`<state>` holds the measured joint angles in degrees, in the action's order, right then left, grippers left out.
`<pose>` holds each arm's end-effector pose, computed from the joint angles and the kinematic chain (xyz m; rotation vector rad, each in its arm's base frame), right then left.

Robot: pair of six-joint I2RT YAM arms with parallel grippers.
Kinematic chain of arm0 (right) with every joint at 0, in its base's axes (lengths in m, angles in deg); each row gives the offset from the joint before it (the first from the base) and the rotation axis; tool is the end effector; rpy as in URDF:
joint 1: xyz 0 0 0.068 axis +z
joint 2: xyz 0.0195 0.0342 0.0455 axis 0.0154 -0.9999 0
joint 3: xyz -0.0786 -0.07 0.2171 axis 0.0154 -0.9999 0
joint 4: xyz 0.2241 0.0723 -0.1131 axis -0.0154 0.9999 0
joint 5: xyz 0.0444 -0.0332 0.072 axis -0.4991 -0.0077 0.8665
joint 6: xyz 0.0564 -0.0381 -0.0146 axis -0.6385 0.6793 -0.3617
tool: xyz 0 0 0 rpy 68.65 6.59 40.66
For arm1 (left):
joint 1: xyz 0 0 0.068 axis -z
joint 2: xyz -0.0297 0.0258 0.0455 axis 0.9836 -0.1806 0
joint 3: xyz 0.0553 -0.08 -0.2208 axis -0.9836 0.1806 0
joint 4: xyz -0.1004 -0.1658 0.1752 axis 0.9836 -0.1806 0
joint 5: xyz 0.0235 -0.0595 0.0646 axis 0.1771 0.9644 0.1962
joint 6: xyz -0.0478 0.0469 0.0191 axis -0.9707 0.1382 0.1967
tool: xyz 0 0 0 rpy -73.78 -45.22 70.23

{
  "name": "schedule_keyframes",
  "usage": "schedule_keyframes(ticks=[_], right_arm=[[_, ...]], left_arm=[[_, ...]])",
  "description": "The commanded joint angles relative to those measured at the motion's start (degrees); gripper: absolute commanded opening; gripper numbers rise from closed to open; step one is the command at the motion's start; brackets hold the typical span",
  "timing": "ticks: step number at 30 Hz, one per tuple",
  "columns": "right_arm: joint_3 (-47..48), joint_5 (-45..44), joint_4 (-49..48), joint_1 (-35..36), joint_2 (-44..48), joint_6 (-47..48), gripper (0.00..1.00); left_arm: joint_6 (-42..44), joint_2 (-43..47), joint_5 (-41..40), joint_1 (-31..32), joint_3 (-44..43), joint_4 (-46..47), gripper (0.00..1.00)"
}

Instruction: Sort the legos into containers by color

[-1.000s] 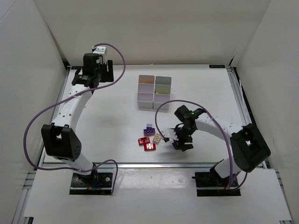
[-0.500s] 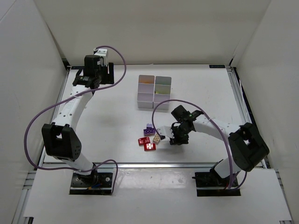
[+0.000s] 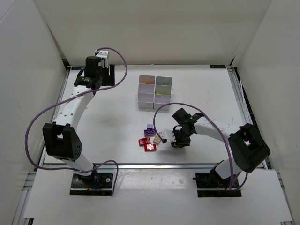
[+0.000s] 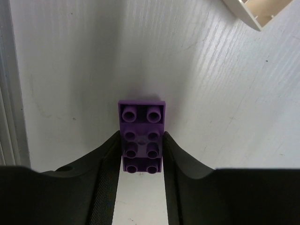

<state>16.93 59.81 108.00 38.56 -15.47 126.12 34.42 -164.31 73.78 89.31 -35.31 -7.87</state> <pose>0.1898 0.1768 0.1119 -2.2674 1.7023 0.3216 0.3781 -0.0601 0.2994 0.1318 2.1851 -0.0110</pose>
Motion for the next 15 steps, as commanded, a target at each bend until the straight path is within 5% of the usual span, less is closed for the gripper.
schedule_keyframes(ticks=[1, 9, 15], right_arm=[[1.7, 0.7, 0.1, 0.3, 0.4, -0.9, 0.32], [17.4, 3.4, -5.2, -3.3, -2.3, -19.3, 0.12], [30.7, 0.7, -12.7, -5.8, -9.3, -28.6, 0.1]], left_arm=[[0.2, 0.9, 0.0, -0.1, 0.5, 0.5, 0.82], [0.2, 1.9, -1.7, -0.2, 2.3, 1.4, 0.82], [-0.3, 2.4, -1.2, -1.7, 2.1, 1.4, 0.83]])
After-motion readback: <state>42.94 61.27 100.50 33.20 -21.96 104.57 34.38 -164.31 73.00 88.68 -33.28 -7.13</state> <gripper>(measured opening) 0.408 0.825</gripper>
